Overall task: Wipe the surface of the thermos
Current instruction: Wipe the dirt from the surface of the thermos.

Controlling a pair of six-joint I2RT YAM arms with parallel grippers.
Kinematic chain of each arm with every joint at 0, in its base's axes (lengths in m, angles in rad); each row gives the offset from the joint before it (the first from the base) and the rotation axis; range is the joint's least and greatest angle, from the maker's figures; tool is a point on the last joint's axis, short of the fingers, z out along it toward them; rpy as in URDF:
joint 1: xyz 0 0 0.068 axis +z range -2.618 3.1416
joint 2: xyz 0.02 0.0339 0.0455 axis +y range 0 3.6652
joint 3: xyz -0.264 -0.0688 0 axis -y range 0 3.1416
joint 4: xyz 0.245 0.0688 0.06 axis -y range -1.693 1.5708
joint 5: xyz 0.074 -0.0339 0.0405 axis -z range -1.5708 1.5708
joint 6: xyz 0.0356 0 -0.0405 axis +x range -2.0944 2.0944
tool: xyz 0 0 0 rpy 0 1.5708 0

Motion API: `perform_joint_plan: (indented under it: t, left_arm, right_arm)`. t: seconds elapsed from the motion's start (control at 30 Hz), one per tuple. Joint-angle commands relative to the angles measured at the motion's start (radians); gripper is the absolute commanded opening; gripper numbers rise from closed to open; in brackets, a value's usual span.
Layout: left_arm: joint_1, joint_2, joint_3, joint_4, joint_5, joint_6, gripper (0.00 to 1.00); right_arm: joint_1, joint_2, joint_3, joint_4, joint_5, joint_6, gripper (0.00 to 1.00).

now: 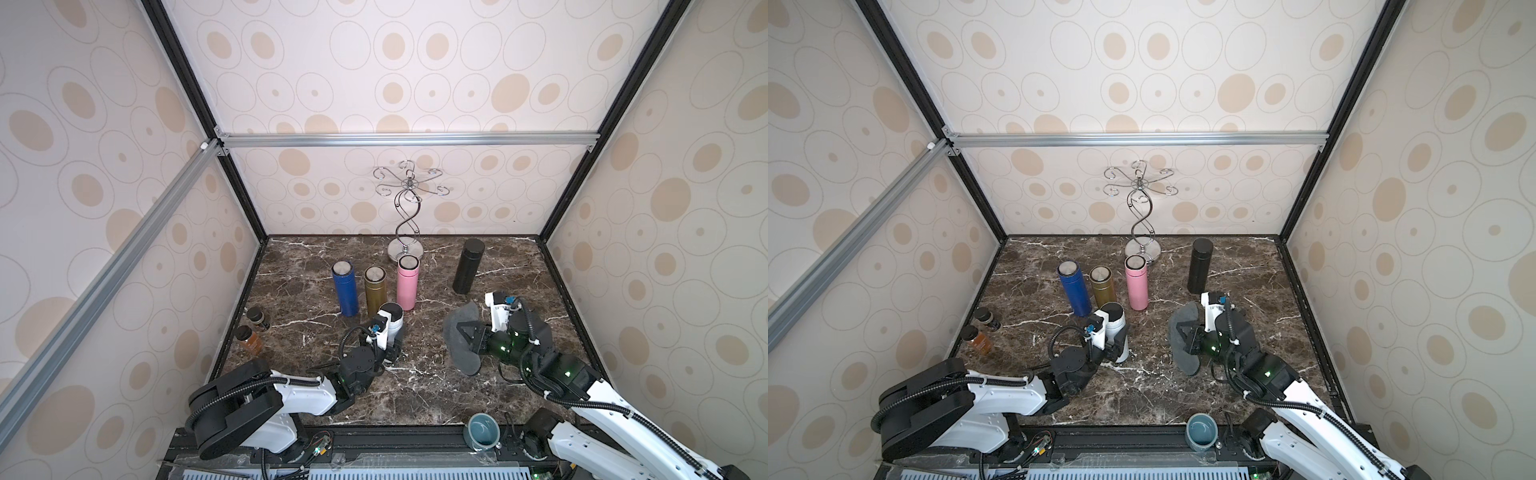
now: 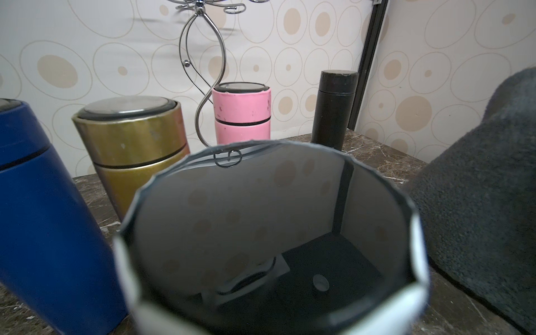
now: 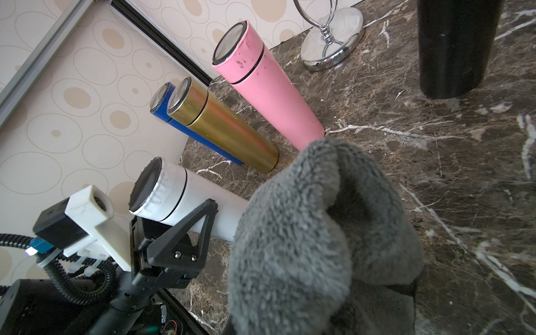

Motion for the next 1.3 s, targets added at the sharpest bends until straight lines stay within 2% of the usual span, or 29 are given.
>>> perform_joint_plan:
  t: [0.0,0.17,0.23,0.33,0.37,0.43,0.53,0.6,0.63,0.8,0.93,1.1,1.27]
  left_arm:
    - [-0.012,-0.002,0.042,0.065,-0.036,0.017,0.37]
    - [-0.015,-0.013,0.028,0.066,-0.038,0.024,0.50]
    - [-0.016,-0.020,0.017,0.074,-0.038,0.024,0.60]
    - [-0.016,-0.032,0.007,0.077,-0.038,0.025,0.68]
    - [-0.016,-0.034,0.005,0.077,-0.038,0.023,0.73]
    - [-0.016,-0.038,0.004,0.070,-0.044,0.019,0.75]
    - [-0.016,-0.045,-0.002,0.068,-0.040,0.023,0.88]
    - [-0.016,-0.055,-0.010,0.071,-0.033,0.023,0.90]
    - [-0.016,-0.061,-0.014,0.077,-0.028,0.025,0.97]
    - [-0.016,-0.083,-0.034,0.086,0.019,0.048,1.00]
    - [-0.015,-0.095,-0.042,0.064,0.112,0.057,1.00]
    - [-0.005,-0.117,-0.011,-0.061,0.244,0.067,1.00]
    - [0.021,-0.123,-0.004,-0.106,0.280,0.065,0.99]
  right_arm:
    - [-0.001,-0.015,-0.006,-0.005,0.010,-0.008,0.00]
    - [-0.001,-0.017,-0.009,-0.003,0.011,-0.006,0.00]
    - [-0.002,-0.015,-0.007,-0.002,0.011,-0.008,0.00]
    - [-0.001,-0.008,-0.006,0.003,0.010,-0.008,0.00]
    - [-0.002,-0.007,-0.007,0.006,0.008,-0.006,0.00]
    - [-0.001,0.001,-0.007,0.012,0.000,-0.005,0.00]
    - [-0.002,0.009,-0.004,0.019,-0.009,-0.004,0.00]
    - [-0.001,0.012,-0.001,0.022,-0.013,-0.005,0.00]
    - [-0.002,0.014,0.001,0.023,-0.015,-0.004,0.00]
    - [-0.002,0.029,0.008,0.039,-0.031,-0.009,0.00]
    - [-0.001,0.051,0.015,0.052,-0.042,-0.010,0.00]
    - [-0.001,0.065,0.021,0.059,-0.050,-0.011,0.00]
    - [-0.002,0.066,0.021,0.072,-0.049,-0.004,0.00]
